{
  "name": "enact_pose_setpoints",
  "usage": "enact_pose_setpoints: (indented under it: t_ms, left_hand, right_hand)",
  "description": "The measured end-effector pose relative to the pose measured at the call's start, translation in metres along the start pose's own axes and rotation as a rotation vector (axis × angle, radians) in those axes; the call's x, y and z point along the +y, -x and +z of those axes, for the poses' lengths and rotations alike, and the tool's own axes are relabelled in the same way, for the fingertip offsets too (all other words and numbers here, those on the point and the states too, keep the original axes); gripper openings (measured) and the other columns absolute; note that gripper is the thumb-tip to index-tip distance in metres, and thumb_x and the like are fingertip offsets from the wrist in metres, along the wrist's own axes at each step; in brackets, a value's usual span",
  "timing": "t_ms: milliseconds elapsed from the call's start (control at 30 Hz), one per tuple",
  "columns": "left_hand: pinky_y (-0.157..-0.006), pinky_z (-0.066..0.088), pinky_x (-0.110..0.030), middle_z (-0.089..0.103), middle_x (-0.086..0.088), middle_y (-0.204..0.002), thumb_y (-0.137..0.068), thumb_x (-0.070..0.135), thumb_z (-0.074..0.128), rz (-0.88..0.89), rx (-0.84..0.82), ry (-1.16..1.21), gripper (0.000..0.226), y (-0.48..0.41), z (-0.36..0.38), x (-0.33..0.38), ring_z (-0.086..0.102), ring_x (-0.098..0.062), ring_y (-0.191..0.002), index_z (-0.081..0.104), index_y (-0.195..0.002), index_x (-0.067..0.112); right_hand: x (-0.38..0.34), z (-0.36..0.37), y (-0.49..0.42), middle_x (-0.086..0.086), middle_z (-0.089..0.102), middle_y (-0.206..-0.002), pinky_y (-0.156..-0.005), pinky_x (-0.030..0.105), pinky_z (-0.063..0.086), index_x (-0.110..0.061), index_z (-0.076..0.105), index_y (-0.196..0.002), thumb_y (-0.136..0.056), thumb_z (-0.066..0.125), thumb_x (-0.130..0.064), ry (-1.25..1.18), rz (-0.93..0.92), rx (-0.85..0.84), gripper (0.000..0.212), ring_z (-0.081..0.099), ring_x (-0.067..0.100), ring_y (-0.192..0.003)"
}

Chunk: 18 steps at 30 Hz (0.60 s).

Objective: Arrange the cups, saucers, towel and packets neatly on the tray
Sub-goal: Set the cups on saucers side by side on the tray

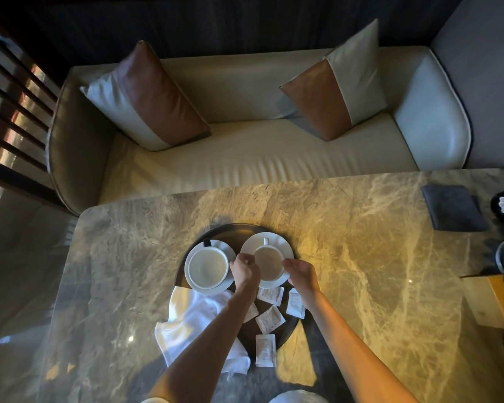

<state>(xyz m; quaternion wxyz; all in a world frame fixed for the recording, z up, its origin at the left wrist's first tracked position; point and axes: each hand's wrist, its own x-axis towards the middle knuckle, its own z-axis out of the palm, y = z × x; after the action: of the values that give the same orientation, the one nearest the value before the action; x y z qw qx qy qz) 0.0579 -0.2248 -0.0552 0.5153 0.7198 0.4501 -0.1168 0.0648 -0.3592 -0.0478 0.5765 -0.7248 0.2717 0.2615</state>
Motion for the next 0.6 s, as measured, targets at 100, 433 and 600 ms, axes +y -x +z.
enact_pose_setpoints:
  t_ms: [100, 433, 600]
  left_hand:
    - [-0.099, 0.05, -0.04, 0.056, -0.015, -0.121, -0.098, 0.015, 0.047, 0.011, -0.001, -0.002, 0.015, -0.0015, -0.0015, 0.0023, 0.058, -0.028, -0.106, 0.057, -0.108, 0.012]
    - [-0.097, 0.048, -0.037, 0.048, -0.014, -0.122, -0.099, 0.02, 0.046, 0.006, -0.004, -0.015, 0.018, 0.0002, 0.0022, 0.001, 0.049, -0.021, -0.097, 0.058, -0.111, 0.012]
    - [-0.102, 0.05, -0.043, 0.057, -0.014, -0.123, -0.097, 0.017, 0.05, 0.005, 0.033, 0.068, 0.017, 0.0047, 0.0005, -0.001, 0.057, -0.028, -0.111, 0.062, -0.109, 0.013]
  right_hand:
    - [0.0003, 0.0031, 0.0004, 0.002, 0.071, -0.094, -0.081, 0.03, 0.051, -0.006, 0.072, -0.111, -0.093, 0.063, -0.022, 0.053, -0.028, 0.022, 0.026, 0.064, 0.014, -0.088]
    - [-0.0025, 0.0051, -0.0002, 0.013, 0.067, -0.118, -0.096, 0.043, 0.051, -0.007, 0.064, -0.117, -0.095, 0.06, -0.024, 0.041, -0.012, 0.076, 0.028, 0.061, 0.028, -0.113]
    - [-0.0002, 0.0041, 0.0007, 0.012, 0.065, -0.122, -0.101, 0.047, 0.05, -0.007, 0.063, -0.117, -0.094, 0.063, -0.026, 0.022, 0.008, 0.072, 0.031, 0.06, 0.026, -0.117]
